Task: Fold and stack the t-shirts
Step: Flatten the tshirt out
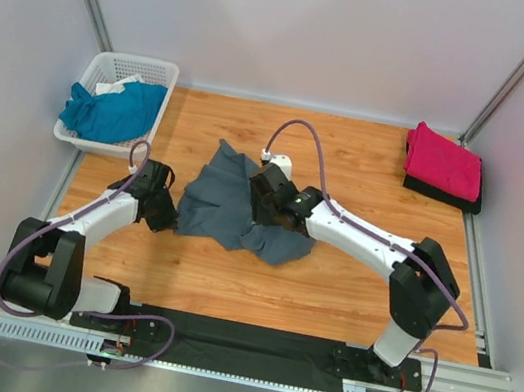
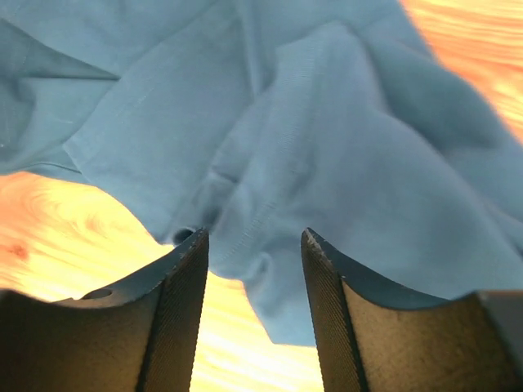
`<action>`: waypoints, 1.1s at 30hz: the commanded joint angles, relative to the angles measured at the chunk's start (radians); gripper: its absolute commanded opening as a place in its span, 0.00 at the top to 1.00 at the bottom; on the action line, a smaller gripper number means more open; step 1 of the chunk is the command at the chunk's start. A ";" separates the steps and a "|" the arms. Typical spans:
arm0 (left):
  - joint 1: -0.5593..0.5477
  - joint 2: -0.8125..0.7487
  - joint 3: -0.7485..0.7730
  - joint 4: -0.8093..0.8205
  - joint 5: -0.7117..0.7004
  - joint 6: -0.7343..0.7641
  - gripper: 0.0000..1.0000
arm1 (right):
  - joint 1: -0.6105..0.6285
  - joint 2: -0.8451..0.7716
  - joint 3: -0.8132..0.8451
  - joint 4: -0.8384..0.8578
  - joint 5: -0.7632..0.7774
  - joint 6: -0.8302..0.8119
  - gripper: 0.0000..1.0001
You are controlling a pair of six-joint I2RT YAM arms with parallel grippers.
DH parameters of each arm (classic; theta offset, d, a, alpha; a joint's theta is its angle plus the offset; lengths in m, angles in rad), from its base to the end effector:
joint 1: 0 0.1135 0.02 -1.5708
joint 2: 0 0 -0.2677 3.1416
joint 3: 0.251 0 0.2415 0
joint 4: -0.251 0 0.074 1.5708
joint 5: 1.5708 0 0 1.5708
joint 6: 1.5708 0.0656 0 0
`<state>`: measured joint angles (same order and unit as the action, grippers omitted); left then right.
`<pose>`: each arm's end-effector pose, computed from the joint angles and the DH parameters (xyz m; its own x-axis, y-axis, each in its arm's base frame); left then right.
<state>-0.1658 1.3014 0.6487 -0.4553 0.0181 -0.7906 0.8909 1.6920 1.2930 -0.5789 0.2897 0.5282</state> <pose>0.2300 -0.0397 0.1522 -0.7438 -0.5961 -0.3025 -0.5056 0.7977 -0.3287 0.2458 0.2742 0.2301 -0.7754 -0.1908 -0.6020 -0.2942 0.9526 0.0770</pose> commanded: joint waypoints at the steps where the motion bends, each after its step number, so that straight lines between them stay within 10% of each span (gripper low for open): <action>1: 0.005 -0.028 -0.017 0.010 -0.009 -0.015 1.00 | 0.003 0.098 0.090 0.001 -0.004 0.038 0.48; 14: 0.005 -0.062 -0.049 0.038 0.003 -0.016 1.00 | 0.011 0.371 0.312 -0.185 0.181 0.067 0.52; 19: 0.005 -0.062 -0.047 0.032 -0.001 -0.018 1.00 | 0.010 0.390 0.296 -0.203 0.200 0.078 0.70; 23: 0.005 -0.063 -0.043 0.018 -0.009 -0.021 1.00 | 0.010 0.350 0.287 -0.243 0.235 0.087 0.99; 33: 0.005 -0.103 0.014 -0.131 -0.015 -0.053 1.00 | -0.096 0.088 0.190 -0.259 0.177 0.061 1.00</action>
<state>-0.1658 1.2457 0.6178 -0.5137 0.0166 -0.8150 0.8524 1.8893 1.4963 -0.8230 0.4568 0.5941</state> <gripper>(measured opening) 0.003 0.015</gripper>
